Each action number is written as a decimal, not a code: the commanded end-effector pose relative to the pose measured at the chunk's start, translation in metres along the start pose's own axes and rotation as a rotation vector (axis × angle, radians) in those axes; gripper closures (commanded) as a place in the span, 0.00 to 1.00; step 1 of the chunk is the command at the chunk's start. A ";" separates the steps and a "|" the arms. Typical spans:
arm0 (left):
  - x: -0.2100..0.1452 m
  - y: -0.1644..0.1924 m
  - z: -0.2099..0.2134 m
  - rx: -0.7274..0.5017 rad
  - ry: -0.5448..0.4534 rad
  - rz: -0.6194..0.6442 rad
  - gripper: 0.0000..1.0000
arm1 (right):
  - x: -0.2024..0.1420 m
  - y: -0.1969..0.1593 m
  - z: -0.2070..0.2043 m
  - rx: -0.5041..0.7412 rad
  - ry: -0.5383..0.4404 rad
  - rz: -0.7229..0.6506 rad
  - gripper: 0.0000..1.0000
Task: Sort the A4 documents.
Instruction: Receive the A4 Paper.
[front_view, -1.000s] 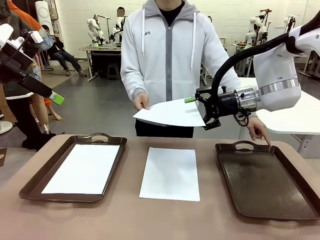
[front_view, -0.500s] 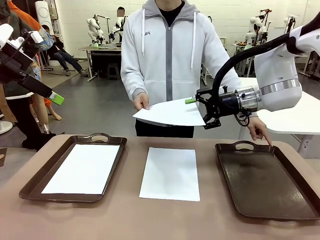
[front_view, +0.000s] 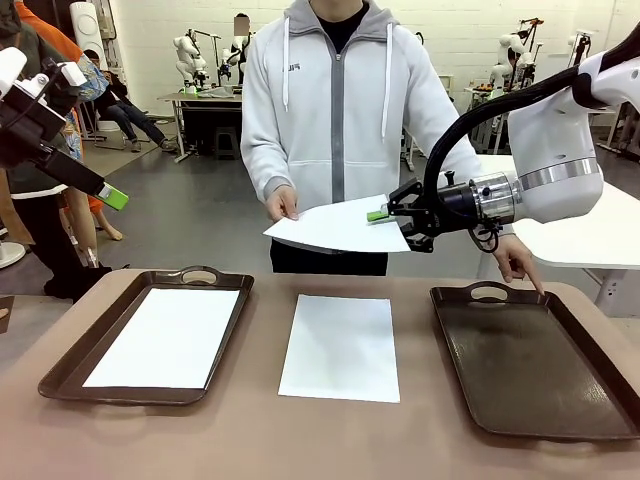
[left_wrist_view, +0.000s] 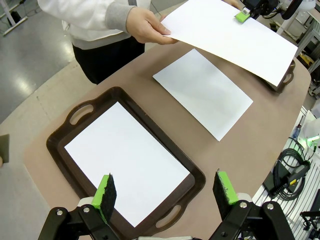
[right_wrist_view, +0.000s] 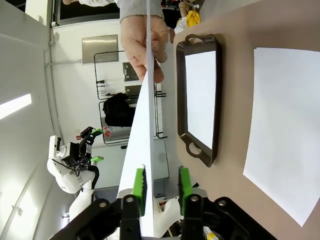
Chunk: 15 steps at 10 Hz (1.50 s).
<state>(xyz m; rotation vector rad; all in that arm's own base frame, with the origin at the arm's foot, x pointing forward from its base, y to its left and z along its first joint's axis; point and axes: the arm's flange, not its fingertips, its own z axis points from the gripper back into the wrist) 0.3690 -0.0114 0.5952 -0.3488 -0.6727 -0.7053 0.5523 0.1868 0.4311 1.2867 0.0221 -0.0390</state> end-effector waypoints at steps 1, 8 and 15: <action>0.001 0.001 -0.001 0.000 -0.009 0.006 0.00 | 0.003 -0.001 -0.005 0.016 -0.004 0.020 0.82; 0.001 0.001 -0.001 0.000 -0.009 0.006 0.00 | -0.001 -0.002 -0.006 0.013 0.023 0.034 1.00; 0.001 0.001 -0.001 0.000 -0.009 0.006 0.00 | -0.002 0.001 -0.003 0.001 0.015 0.017 1.00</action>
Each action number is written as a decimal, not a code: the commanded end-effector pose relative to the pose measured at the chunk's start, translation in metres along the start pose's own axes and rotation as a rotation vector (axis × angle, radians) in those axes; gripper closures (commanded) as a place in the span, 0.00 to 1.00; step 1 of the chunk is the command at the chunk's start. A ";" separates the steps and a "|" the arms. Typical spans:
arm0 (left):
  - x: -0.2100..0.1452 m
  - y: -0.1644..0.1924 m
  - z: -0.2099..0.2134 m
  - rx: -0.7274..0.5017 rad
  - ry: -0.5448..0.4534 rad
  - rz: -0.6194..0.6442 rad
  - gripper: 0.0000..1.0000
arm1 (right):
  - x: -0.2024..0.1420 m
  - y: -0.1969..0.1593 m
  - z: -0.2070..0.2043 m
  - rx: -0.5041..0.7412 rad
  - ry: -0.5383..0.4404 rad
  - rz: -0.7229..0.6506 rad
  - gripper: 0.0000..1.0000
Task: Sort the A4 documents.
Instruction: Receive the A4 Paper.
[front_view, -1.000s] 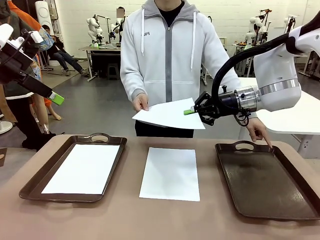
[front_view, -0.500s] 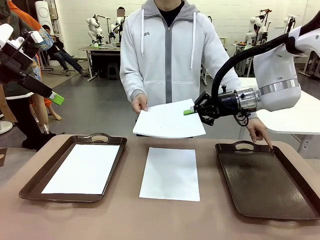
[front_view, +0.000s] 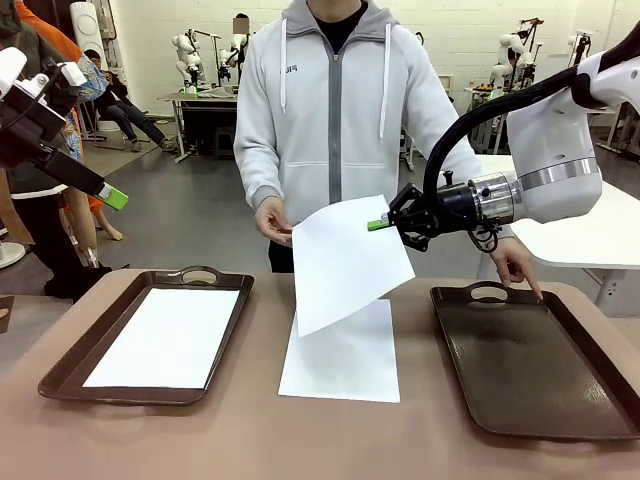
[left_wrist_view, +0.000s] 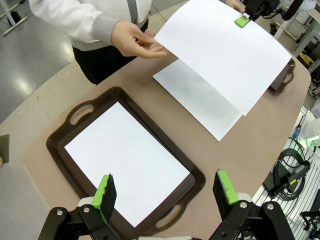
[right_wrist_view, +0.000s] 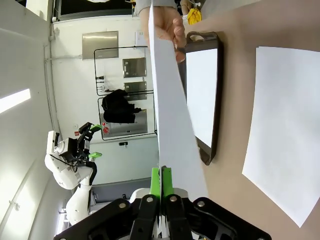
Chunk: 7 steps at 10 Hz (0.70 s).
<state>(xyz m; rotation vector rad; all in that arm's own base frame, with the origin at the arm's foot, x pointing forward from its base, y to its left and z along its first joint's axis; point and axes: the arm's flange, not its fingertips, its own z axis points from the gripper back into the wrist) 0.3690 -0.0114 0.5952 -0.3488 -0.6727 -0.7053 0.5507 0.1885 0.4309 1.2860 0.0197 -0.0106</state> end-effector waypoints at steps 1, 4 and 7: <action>0.001 0.001 -0.001 0.000 -0.009 0.006 0.00 | 0.000 0.000 -0.001 0.002 0.001 -0.005 1.00; 0.001 0.001 -0.001 0.000 -0.009 0.006 0.00 | 0.000 0.000 -0.001 0.002 0.001 -0.005 1.00; 0.001 0.001 -0.001 0.000 -0.009 0.006 0.00 | 0.000 0.000 -0.001 0.002 0.001 -0.005 1.00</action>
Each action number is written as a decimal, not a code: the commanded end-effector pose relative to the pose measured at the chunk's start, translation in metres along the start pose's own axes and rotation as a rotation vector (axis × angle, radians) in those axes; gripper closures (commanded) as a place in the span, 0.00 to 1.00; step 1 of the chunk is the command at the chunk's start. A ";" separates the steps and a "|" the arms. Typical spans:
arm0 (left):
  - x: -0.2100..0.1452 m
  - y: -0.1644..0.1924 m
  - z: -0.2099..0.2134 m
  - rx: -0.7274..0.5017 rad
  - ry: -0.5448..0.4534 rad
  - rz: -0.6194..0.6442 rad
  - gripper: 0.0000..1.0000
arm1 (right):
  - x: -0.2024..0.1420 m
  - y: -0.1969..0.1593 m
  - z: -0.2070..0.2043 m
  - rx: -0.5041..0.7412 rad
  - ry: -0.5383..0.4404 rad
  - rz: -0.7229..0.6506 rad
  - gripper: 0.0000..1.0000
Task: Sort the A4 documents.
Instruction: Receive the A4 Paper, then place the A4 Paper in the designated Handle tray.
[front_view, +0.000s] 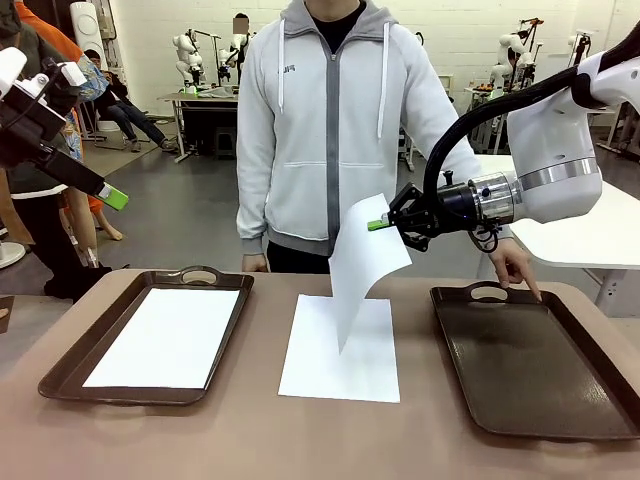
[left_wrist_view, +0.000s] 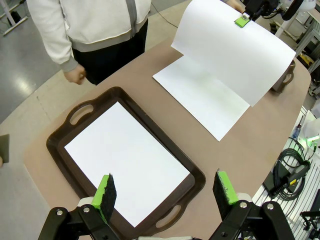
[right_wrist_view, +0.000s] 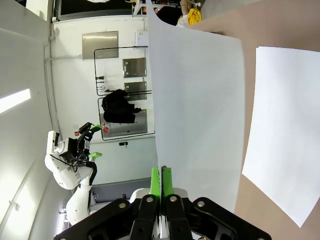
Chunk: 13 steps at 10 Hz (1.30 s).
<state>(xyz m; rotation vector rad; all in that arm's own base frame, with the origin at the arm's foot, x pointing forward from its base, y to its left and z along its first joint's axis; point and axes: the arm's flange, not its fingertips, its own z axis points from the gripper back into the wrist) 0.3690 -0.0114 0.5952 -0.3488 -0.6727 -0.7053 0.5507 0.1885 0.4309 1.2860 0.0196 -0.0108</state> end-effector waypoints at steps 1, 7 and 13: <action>0.001 0.001 -0.001 0.000 -0.009 0.006 0.00 | 0.000 0.000 -0.001 0.002 0.001 -0.005 1.00; 0.001 0.001 -0.001 0.000 -0.009 0.006 0.00 | 0.000 0.000 -0.001 0.002 0.001 -0.005 1.00; 0.001 0.001 -0.001 0.000 -0.009 0.006 0.00 | 0.000 0.000 -0.001 0.002 0.001 -0.005 1.00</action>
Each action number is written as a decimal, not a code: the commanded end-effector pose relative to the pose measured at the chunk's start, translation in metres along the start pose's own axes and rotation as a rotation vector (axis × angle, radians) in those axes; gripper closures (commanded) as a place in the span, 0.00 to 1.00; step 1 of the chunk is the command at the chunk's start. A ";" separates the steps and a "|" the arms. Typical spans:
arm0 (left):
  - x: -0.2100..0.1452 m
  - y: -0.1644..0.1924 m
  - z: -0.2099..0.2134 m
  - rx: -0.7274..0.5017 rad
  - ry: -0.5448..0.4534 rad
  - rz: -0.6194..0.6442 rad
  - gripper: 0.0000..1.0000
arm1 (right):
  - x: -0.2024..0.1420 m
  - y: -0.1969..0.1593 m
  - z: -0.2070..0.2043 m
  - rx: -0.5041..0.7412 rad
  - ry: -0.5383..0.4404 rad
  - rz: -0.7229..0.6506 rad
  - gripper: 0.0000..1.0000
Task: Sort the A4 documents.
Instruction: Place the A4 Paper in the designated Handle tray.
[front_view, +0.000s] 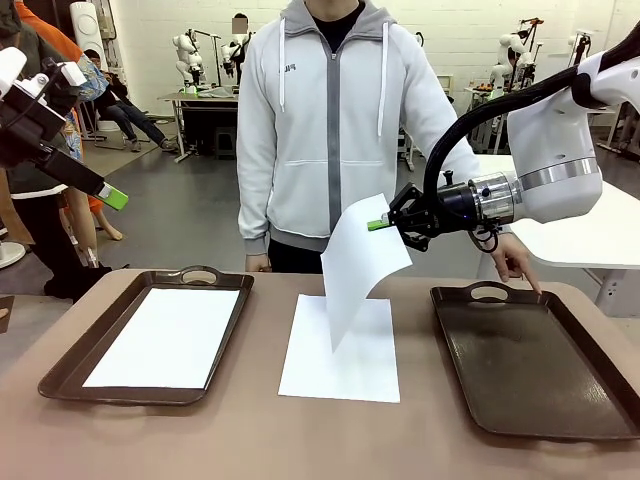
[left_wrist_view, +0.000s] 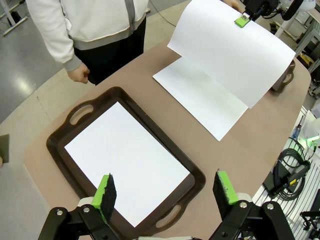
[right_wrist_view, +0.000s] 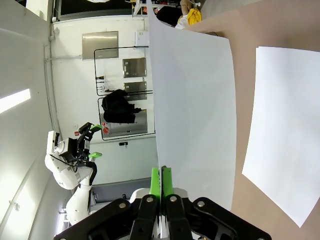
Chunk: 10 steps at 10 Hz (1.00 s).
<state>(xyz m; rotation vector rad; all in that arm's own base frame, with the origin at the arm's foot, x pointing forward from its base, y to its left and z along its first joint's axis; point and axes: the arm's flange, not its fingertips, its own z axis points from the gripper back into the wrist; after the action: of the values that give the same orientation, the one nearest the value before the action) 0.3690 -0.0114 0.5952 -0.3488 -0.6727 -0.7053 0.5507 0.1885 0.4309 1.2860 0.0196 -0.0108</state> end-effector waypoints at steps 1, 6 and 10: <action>0.001 0.001 -0.001 0.000 -0.009 0.006 0.00 | 0.000 0.000 -0.001 0.002 0.001 -0.005 1.00; 0.001 0.001 -0.001 0.000 -0.009 0.006 0.00 | 0.000 0.000 -0.001 0.002 0.001 -0.005 1.00; 0.001 0.001 -0.001 0.000 -0.009 0.006 0.00 | -0.021 -0.005 0.042 0.014 -0.030 0.006 0.99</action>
<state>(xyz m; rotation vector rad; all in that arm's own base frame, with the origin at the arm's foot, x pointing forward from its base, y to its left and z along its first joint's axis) 0.3690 -0.0113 0.5951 -0.3489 -0.6727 -0.7050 0.5459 0.1703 0.4347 1.2885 0.0057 -0.0295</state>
